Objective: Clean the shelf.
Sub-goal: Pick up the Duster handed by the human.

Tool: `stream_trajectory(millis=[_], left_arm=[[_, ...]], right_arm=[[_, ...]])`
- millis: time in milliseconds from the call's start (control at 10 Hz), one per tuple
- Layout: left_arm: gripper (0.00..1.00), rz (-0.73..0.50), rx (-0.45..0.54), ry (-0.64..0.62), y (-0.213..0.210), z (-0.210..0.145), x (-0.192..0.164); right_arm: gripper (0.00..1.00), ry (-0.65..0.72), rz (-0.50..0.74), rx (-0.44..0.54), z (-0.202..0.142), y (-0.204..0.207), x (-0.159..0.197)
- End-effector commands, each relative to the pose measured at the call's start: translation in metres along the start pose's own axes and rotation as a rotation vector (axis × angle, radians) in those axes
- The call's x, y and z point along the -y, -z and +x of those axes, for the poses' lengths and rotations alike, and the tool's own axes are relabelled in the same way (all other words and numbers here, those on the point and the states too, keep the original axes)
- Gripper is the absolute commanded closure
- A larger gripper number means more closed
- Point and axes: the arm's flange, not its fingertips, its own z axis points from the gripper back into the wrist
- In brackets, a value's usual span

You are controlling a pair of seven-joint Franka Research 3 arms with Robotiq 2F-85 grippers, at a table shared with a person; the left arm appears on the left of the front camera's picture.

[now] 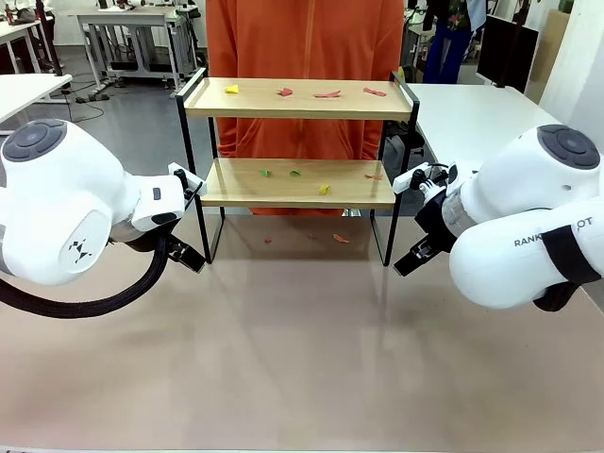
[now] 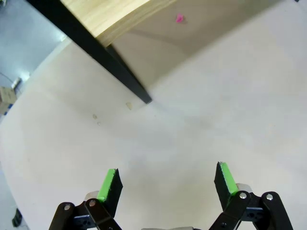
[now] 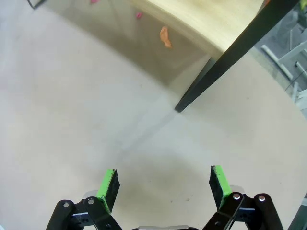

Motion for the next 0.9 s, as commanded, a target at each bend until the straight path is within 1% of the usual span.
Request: stream_trajectory(millis=[0,100,200,300,400,500,600,700,800], left_arm=[[0.00,-0.106,0.023,0.025,-0.028,0.010,-0.012],[0.00,-0.162,0.032,0.026,-0.037,0.015,-0.035],[0.00,-0.232,0.036,0.055,-0.045,0.018,-0.058],[0.00,-0.291,0.037,0.093,-0.050,0.020,-0.078],[0.00,-0.340,0.049,0.139,-0.052,0.022,-0.100],[0.00,-0.400,0.065,0.211,-0.049,0.023,-0.124],[0.00,-0.475,0.097,0.279,-0.044,0.022,-0.145],[0.00,-0.549,0.171,0.353,-0.035,0.018,-0.169],[0.00,-0.545,0.208,0.387,-0.025,0.016,-0.185]], right_arm=[[0.00,0.032,0.027,0.040,0.029,-0.021,0.025],[0.00,0.047,0.057,0.057,0.041,-0.032,0.046],[0.00,0.048,0.096,0.066,0.045,-0.039,0.065],[0.00,0.041,0.121,0.076,0.047,-0.045,0.087],[0.00,0.007,0.169,0.097,0.045,-0.049,0.109],[0.00,-0.012,0.207,0.122,0.043,-0.048,0.132],[0.00,-0.079,0.275,0.154,0.037,-0.044,0.158],[0.00,-0.171,0.367,0.219,0.028,-0.038,0.185],[0.00,-0.229,0.427,0.258,0.020,-0.031,0.207]])
